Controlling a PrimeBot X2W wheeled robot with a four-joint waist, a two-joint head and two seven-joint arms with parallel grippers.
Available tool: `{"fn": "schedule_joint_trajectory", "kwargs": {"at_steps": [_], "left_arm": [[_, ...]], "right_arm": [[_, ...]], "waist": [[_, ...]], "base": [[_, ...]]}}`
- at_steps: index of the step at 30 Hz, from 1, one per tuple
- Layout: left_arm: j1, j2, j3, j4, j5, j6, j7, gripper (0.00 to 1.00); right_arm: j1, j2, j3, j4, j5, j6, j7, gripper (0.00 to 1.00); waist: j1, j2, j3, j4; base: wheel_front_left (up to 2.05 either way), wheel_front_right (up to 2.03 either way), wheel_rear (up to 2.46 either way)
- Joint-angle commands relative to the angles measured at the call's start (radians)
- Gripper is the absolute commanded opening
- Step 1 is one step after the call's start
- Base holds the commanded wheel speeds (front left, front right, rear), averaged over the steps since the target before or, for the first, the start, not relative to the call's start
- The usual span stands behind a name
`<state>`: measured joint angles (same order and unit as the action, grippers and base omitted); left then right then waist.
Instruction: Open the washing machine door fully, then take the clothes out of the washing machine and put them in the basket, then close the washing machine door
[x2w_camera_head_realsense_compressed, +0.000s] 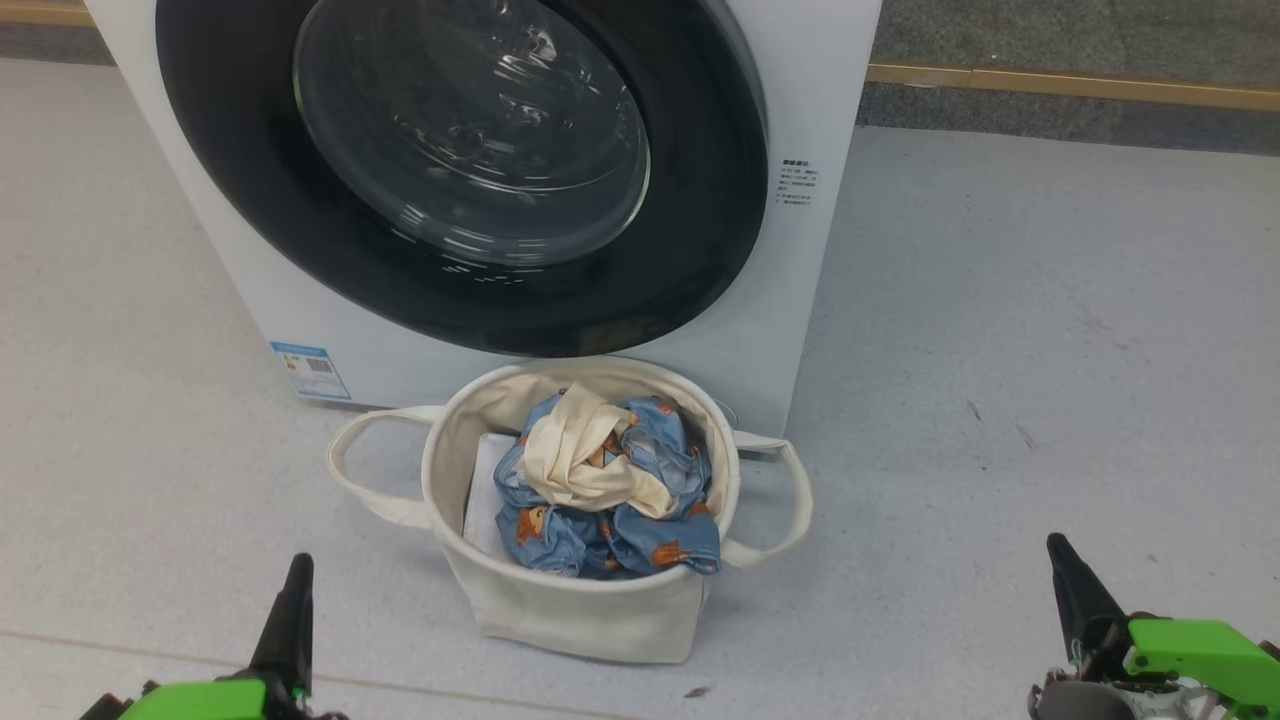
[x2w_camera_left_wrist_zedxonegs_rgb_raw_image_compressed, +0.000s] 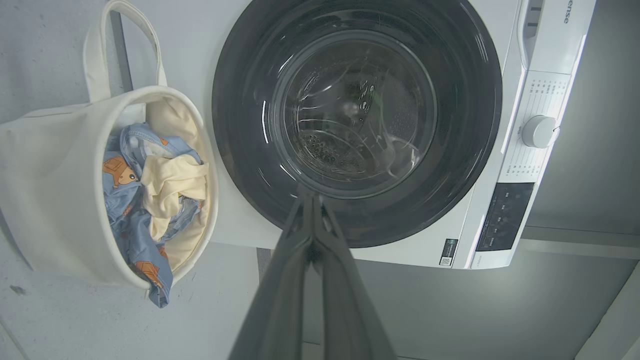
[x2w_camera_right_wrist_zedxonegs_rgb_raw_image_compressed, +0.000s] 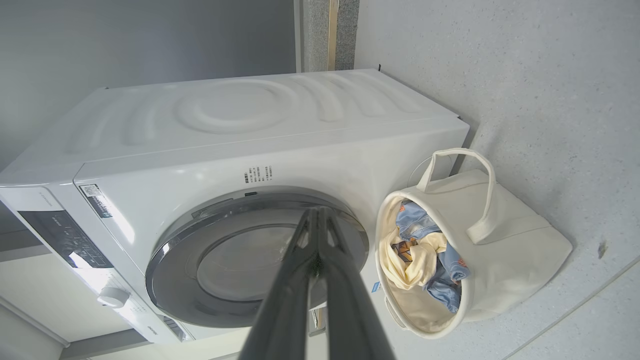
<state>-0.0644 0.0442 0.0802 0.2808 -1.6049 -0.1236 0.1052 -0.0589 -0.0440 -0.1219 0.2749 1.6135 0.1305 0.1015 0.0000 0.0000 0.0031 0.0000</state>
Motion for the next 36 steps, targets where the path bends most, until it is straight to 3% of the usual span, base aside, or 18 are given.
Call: {"fn": "schedule_joint_trajectory", "kwargs": {"at_steps": [1, 36], "left_arm": [[-0.044, 0.006, 0.034, -0.035, -0.004, -0.007, 0.008, 0.00], [-0.044, 0.006, 0.034, -0.036, -0.004, -0.007, 0.008, 0.00]], "right_arm": [[-0.048, -0.013, 0.016, -0.031, 0.002, 0.000, 0.005, 0.00], [-0.049, -0.010, 0.013, -0.030, -0.001, 0.000, 0.008, 0.00]], "waist": [[0.0000, 0.0000, 0.000, 0.000], [0.0000, 0.0000, 0.000, 0.000]], "base": [[0.00, 0.00, 0.00], [0.00, 0.00, 0.00]]}}
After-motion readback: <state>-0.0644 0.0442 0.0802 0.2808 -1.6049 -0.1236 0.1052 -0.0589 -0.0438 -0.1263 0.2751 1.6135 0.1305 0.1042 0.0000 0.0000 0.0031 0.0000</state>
